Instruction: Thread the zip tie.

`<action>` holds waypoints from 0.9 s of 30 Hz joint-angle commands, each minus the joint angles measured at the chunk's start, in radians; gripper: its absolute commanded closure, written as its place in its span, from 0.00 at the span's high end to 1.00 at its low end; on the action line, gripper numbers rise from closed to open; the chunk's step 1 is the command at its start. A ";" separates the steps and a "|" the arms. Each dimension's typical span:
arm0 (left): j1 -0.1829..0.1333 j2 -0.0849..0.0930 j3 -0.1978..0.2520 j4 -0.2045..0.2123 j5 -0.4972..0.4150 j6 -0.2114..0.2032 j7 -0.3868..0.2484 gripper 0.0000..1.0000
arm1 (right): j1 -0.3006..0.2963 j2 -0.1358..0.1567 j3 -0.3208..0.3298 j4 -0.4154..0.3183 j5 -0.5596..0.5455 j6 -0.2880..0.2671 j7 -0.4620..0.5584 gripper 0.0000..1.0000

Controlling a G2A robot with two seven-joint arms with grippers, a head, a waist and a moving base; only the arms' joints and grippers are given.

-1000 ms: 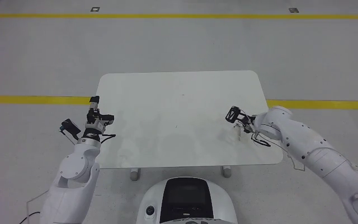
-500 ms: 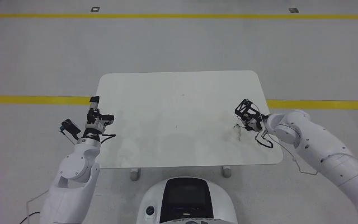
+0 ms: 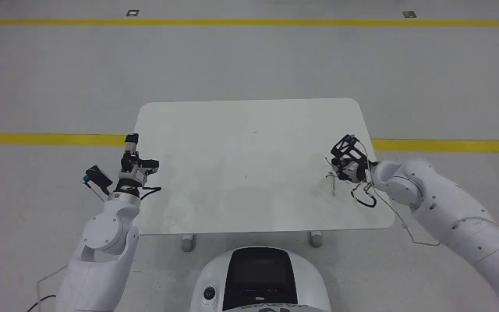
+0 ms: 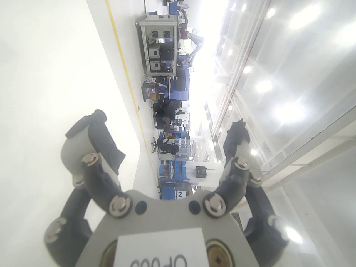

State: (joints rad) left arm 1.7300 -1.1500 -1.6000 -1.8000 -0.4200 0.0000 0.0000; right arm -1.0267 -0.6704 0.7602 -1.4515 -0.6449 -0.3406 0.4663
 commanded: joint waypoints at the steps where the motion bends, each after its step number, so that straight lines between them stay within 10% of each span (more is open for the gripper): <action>1: 0.000 0.000 0.000 0.000 0.000 0.000 0.000 1.00 | -0.026 0.010 0.008 -0.007 0.059 0.001 -0.050 0.00; 14: 0.000 0.000 0.000 0.000 0.000 0.000 0.000 1.00 | -0.037 0.044 -0.082 -0.065 0.407 0.001 -0.235 0.00; 27: 0.000 0.000 0.000 0.000 0.000 0.000 0.000 1.00 | -0.054 0.040 -0.068 -0.055 0.466 0.001 -0.259 0.00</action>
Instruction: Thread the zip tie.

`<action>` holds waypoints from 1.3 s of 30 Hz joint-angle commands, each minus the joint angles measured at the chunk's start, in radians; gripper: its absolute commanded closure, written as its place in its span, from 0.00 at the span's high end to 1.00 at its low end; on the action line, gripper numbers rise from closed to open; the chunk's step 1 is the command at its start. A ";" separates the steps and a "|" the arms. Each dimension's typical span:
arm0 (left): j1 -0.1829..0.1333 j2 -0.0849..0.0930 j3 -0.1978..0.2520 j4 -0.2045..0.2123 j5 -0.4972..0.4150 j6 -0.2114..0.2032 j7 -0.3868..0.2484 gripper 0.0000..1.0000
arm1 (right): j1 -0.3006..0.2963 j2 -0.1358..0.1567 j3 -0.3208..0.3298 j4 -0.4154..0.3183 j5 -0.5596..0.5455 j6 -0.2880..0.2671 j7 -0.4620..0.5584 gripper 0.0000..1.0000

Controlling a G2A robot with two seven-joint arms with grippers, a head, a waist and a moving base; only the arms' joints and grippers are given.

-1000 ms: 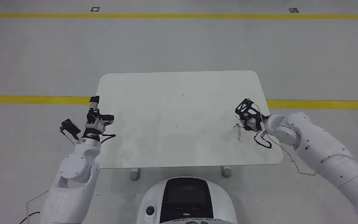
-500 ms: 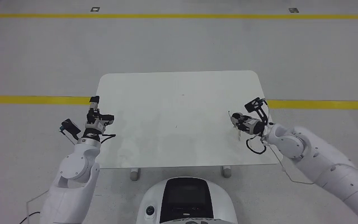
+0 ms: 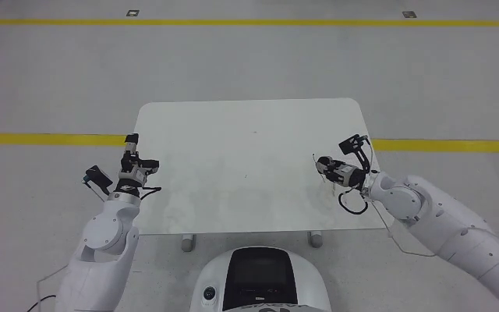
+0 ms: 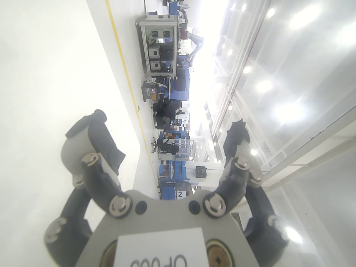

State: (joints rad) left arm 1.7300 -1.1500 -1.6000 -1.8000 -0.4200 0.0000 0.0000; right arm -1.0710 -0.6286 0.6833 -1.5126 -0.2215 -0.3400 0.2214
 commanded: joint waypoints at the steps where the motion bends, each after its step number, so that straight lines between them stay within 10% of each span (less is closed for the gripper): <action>1: 0.000 0.000 0.000 0.000 0.000 0.000 0.000 1.00 | -0.019 -0.003 0.016 0.000 0.086 0.000 -0.026 0.00; 6: 0.000 0.000 0.000 0.000 0.000 0.000 0.000 1.00 | -0.064 0.001 0.066 -0.060 0.293 0.000 0.033 0.00; 13: 0.000 0.000 0.000 0.000 0.000 0.000 0.000 1.00 | -0.108 -0.017 0.235 -0.074 0.553 0.000 0.379 0.00; 25: 0.000 0.000 0.000 0.000 0.000 0.000 0.000 1.00 | -0.140 -0.228 0.576 0.167 0.883 0.000 1.121 0.00; 39: 0.000 0.000 0.000 0.000 0.000 0.000 0.000 1.00 | -0.170 -0.236 0.568 0.159 0.923 0.000 1.062 0.00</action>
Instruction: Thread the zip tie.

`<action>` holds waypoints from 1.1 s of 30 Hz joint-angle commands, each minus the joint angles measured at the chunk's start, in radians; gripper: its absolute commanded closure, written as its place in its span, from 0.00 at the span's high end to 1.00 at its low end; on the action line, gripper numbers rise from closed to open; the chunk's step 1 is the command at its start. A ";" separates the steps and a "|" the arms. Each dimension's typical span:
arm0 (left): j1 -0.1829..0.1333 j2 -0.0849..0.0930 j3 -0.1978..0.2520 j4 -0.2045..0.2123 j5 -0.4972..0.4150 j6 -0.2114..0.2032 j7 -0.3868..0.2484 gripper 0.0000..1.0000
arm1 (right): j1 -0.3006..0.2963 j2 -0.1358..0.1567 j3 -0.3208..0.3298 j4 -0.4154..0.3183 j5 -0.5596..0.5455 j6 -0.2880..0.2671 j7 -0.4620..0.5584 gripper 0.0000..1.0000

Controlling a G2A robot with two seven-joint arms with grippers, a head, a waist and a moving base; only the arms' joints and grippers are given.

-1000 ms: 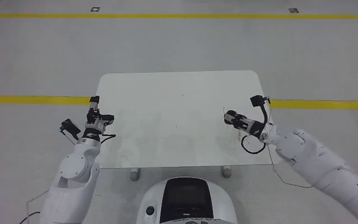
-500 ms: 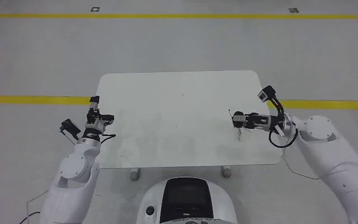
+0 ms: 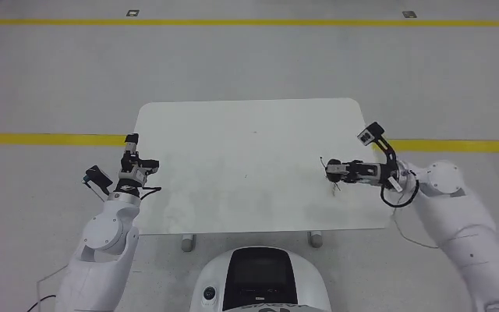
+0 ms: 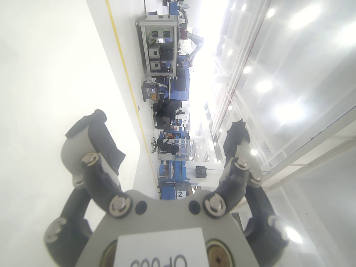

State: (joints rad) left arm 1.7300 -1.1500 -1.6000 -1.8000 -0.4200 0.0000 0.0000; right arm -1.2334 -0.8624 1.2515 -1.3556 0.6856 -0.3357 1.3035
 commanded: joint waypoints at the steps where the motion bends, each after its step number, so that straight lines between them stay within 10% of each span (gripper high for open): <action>1: 0.000 0.000 0.000 0.000 0.000 0.000 0.000 1.00 | -0.014 -0.005 0.000 0.001 0.018 -0.004 -0.036 0.00; 10: 0.000 0.000 0.000 0.000 0.000 0.000 0.000 1.00 | -0.108 -0.062 0.025 -0.080 -0.003 -0.004 -0.334 0.00; 22: 0.000 0.000 0.000 0.000 0.000 0.000 0.000 1.00 | -0.121 -0.075 0.029 -0.093 -0.033 -0.004 -0.338 0.00; 33: 0.053 0.004 0.089 -0.101 0.285 -0.105 -0.129 1.00 | -0.159 -0.096 0.036 -0.122 -0.119 -0.004 -0.569 0.00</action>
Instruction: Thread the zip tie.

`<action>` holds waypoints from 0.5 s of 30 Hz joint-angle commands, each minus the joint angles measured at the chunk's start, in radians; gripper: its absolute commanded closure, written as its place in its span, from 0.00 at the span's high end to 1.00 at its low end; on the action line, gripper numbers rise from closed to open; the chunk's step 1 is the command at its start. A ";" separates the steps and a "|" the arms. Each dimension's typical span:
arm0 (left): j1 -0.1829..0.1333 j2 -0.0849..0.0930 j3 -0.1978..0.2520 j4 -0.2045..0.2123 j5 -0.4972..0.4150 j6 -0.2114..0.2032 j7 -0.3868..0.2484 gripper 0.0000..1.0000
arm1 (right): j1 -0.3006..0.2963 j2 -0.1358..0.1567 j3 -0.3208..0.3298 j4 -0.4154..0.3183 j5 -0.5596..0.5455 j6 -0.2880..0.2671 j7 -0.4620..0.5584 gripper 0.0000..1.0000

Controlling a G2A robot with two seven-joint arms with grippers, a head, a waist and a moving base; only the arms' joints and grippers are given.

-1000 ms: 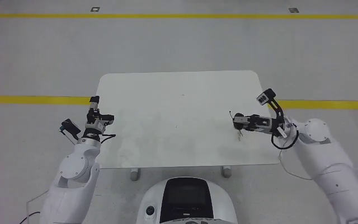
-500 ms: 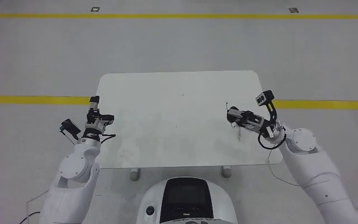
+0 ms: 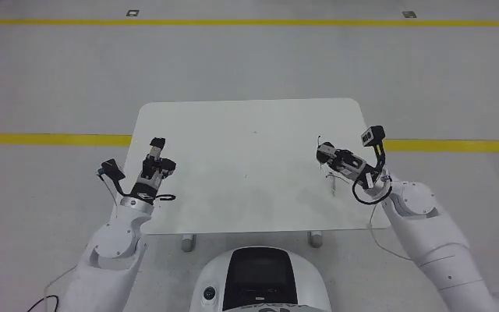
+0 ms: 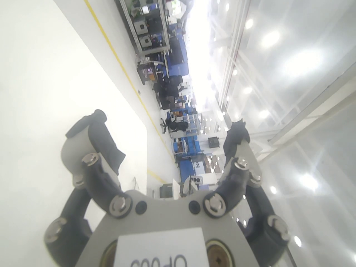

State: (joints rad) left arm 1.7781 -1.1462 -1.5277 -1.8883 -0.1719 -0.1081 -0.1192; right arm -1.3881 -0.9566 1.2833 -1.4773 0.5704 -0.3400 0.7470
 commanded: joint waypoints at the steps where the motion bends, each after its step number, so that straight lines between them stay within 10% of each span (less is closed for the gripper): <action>1: 0.010 0.001 0.033 -0.026 0.078 0.010 -0.020 1.00 | -0.008 -0.003 0.007 -0.001 -0.008 0.000 -0.025 0.00; 15: 0.032 0.000 0.097 -0.085 0.167 -0.019 -0.053 1.00 | -0.027 -0.014 0.012 -0.010 0.047 0.007 -0.046 0.00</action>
State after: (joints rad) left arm 1.8144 -1.1461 -1.4385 -1.9675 -0.0033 -0.1203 -0.1643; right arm -1.4124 -0.9694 1.2979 -1.4819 0.6180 -0.3380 0.7117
